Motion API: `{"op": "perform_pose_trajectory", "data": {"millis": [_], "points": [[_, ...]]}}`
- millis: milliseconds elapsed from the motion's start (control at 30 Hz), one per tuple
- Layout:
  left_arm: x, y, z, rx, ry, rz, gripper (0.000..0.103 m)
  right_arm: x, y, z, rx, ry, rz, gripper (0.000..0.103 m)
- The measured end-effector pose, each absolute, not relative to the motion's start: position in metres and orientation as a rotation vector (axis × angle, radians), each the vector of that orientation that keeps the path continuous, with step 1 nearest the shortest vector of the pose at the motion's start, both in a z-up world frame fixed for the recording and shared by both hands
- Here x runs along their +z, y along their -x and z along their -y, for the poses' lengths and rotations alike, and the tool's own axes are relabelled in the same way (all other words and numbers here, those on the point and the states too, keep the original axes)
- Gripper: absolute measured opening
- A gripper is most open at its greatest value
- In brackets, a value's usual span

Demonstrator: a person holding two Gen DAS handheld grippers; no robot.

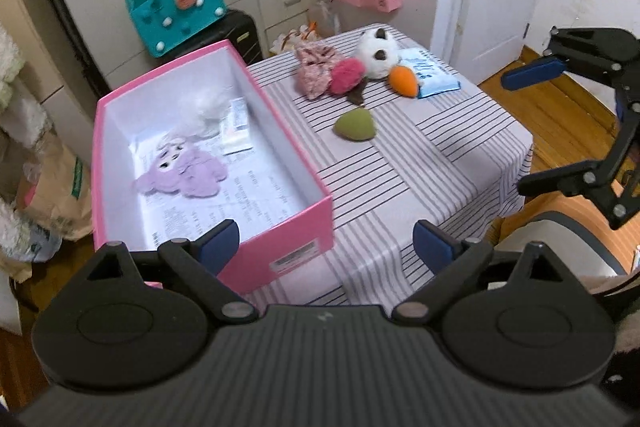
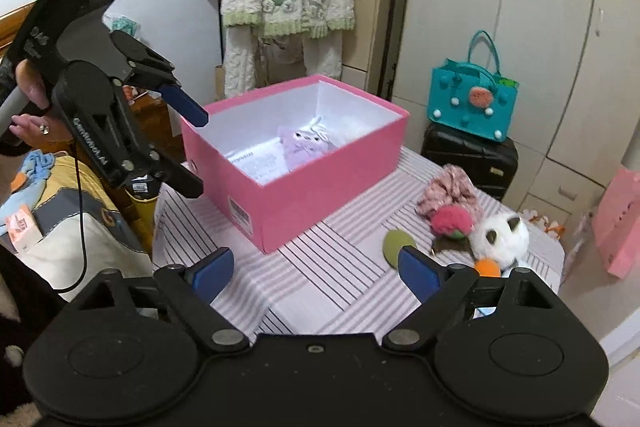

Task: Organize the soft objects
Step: 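Withdraw both tools from the box toward the sponges on the table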

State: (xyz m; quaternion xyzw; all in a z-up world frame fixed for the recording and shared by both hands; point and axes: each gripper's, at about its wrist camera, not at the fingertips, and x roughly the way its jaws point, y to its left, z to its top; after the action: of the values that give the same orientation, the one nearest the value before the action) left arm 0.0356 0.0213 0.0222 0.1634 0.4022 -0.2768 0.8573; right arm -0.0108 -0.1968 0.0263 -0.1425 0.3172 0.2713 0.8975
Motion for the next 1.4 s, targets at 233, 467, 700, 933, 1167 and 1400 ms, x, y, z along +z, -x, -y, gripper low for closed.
{"op": "perform_pose_trajectory", "data": {"millis": [233,467,700,933,1167,1400], "points": [[-0.006,-0.032,-0.007,-0.628,-0.293,-0.818,0.094,-0.01,0.01,0.22,0.517,0.255,-0.679,0.092],[-0.013,-0.029,0.01,-0.63,-0.27,-0.719,0.094,-0.027,0.006,0.239,0.474,0.191,-0.655,0.092],[-0.002,-0.025,0.031,-0.649,-0.242,-0.583,0.094,-0.029,0.011,0.245,0.417,0.232,-0.531,0.092],[-0.011,-0.04,0.056,-0.631,-0.232,-0.556,0.094,-0.039,-0.002,0.259,0.393,0.21,-0.539,0.092],[-0.025,-0.054,0.076,-0.622,-0.154,-0.512,0.093,-0.05,-0.024,0.284,0.327,0.152,-0.557,0.092],[-0.028,-0.059,0.098,-0.6,-0.155,-0.44,0.092,-0.065,-0.04,0.315,0.275,-0.023,-0.535,0.091]]}}
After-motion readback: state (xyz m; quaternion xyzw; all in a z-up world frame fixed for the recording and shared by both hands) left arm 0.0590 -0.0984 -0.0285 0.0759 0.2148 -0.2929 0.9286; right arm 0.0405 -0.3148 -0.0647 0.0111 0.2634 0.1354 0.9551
